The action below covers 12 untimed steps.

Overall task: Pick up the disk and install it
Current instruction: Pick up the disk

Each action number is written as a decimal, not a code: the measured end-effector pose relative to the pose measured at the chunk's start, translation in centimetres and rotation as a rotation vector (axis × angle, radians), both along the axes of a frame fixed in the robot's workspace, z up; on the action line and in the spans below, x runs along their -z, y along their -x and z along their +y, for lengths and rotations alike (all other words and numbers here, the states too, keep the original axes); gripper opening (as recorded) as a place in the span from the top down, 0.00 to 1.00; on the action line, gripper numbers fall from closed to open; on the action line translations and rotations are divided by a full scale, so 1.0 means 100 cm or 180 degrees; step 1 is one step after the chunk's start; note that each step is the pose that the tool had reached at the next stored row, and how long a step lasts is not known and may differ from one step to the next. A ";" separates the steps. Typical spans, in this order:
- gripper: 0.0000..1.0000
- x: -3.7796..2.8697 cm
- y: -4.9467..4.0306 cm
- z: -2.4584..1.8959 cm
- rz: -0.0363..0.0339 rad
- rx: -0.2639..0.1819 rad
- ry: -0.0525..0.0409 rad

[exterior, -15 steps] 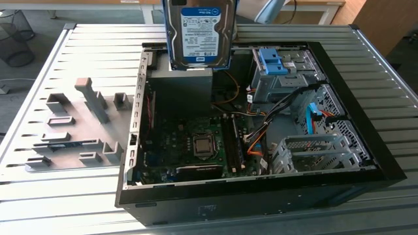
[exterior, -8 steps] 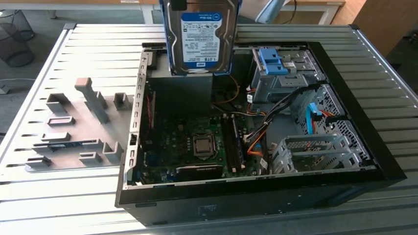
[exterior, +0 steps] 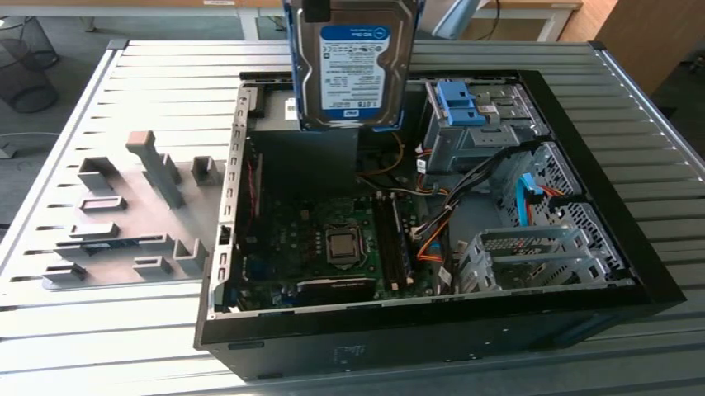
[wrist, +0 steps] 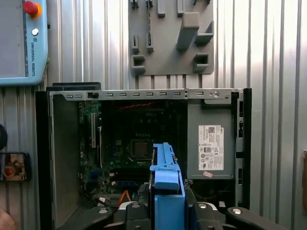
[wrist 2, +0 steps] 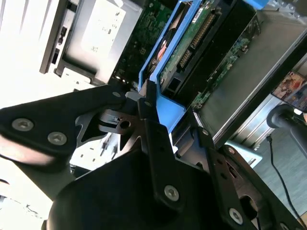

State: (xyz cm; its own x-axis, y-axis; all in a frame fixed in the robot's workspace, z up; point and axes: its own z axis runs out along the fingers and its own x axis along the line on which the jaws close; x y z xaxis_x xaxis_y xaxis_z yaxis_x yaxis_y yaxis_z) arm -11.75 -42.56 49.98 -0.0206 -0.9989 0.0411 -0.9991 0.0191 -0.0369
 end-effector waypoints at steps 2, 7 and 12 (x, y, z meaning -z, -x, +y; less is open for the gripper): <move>0.64 0.0000 -0.0087 -0.0001 0.0000 0.0000 0.0000; 0.64 0.0000 -0.0281 -0.0004 0.0000 0.0000 0.0000; 0.64 0.0000 -0.0309 -0.0004 0.0000 0.0000 0.0000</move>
